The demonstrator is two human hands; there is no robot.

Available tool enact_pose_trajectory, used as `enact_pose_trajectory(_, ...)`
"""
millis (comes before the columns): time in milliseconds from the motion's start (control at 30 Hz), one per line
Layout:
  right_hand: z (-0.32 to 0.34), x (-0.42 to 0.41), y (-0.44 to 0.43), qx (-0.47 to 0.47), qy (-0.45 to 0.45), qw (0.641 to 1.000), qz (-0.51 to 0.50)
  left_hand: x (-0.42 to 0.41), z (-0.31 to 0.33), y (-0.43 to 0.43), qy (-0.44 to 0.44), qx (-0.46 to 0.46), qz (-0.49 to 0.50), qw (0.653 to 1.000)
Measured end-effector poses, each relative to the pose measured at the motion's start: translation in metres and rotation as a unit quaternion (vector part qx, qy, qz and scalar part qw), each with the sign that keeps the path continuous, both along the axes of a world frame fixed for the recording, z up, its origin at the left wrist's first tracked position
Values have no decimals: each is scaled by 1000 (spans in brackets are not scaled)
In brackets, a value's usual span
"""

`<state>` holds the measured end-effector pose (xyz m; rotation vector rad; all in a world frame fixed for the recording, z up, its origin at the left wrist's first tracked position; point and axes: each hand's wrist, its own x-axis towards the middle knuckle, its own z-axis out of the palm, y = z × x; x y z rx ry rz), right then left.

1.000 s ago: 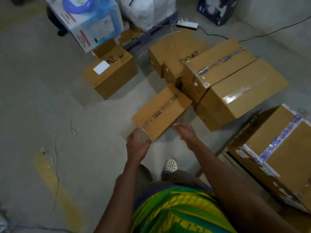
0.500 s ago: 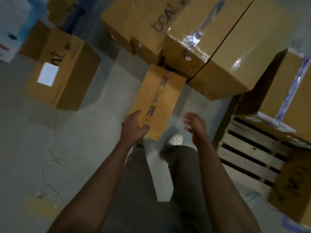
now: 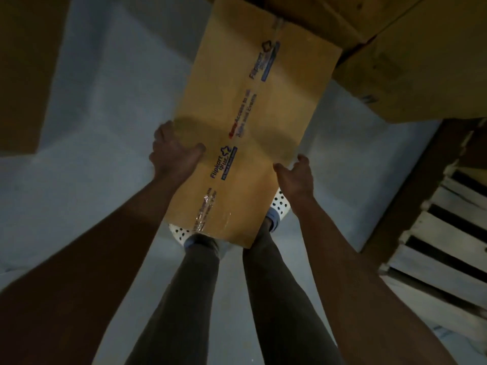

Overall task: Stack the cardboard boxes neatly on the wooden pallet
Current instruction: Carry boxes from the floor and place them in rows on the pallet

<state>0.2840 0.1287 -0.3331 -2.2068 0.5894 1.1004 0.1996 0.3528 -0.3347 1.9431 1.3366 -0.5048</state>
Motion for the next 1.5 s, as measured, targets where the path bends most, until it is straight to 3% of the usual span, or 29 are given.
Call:
enact_pose_trajectory(133, -21, 1, 4, 11, 15, 1000, -17, 11, -25, 9, -34, -41, 116, 992)
enact_pose_trajectory(300, 13, 1, 18, 2, 35, 996, -82, 15, 2, 11, -36, -50, 167, 984)
enact_pose_trajectory(467, 88, -12, 21, 9, 34, 993, -116, 9, 87, 3, -29, 18, 136, 990)
enact_pose_trajectory(667, 233, -70, 18, 12, 21, 992, -127, -24, 232, -10, -6, 130, 60, 990)
enact_pose_trajectory(933, 396, -196, -15, 23, 62, 958, -277, -81, 411, -62, -73, 188, -134, 970)
enact_pose_trajectory(1067, 426, -267, -38, 85, 26, 908, -410, -103, 480, -107, -112, 223, -251, 935)
enact_pose_trajectory(1200, 495, -319, -60, 186, 74, 805, -558, -113, 535, -164, -124, 253, -345, 895)
enact_pose_trajectory(1333, 531, -351, -102, 252, 146, 759, -582, -123, 572, -238, -135, 260, -463, 836)
enact_pose_trajectory(1500, 559, -367, -178, 265, 140, 714, -633, -135, 592, -341, -148, 254, -571, 766)
